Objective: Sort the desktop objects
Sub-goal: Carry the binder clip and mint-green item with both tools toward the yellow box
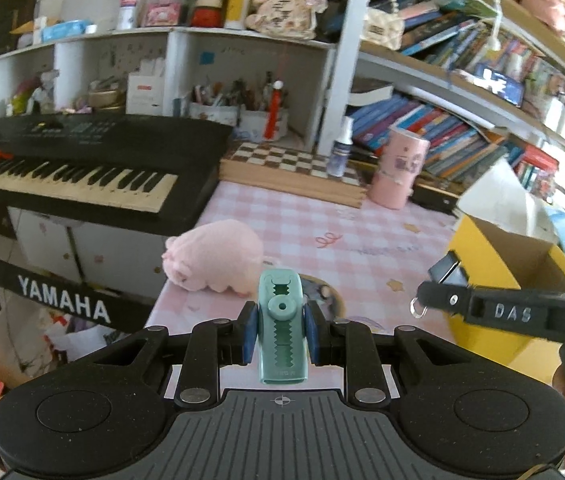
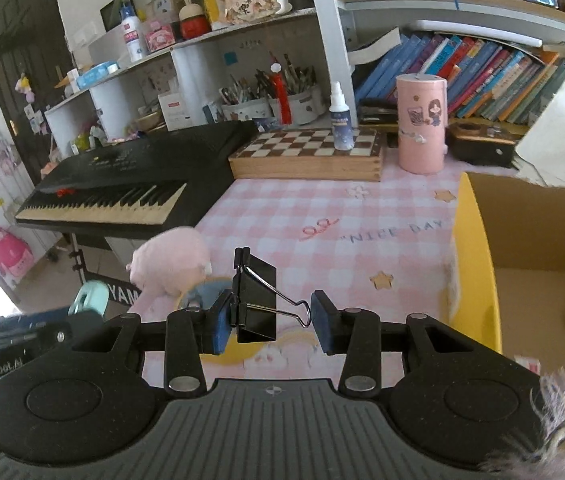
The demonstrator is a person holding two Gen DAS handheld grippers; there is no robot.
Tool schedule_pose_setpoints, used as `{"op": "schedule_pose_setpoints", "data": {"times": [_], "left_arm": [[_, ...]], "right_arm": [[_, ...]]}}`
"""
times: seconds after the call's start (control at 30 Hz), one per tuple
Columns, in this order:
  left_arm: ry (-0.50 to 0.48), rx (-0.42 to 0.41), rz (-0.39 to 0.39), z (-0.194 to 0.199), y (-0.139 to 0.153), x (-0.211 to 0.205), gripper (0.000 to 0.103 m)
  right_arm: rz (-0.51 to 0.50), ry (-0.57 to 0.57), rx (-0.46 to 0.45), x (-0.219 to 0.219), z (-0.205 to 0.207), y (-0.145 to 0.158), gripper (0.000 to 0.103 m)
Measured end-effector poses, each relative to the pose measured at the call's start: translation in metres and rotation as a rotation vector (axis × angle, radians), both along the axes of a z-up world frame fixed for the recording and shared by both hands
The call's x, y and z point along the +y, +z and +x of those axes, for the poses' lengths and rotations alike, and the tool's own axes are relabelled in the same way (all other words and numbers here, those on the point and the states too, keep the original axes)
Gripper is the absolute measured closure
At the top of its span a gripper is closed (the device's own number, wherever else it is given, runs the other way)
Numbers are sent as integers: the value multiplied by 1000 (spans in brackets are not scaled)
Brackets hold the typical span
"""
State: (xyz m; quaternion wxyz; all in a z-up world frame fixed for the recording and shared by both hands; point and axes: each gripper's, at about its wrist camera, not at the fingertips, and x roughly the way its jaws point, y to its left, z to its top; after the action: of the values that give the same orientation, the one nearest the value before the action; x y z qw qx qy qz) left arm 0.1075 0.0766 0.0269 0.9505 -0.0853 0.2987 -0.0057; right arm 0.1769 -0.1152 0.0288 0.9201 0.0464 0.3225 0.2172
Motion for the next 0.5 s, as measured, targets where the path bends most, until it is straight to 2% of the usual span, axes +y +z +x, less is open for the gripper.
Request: {"op": "schedule_pose_setpoints", "data": {"times": [0.5], "left_arm": [[-137,19,-1,-66,-6,-14,80]], "right_arm": [[-13,-83,77,-8,-92,-17,65]]}}
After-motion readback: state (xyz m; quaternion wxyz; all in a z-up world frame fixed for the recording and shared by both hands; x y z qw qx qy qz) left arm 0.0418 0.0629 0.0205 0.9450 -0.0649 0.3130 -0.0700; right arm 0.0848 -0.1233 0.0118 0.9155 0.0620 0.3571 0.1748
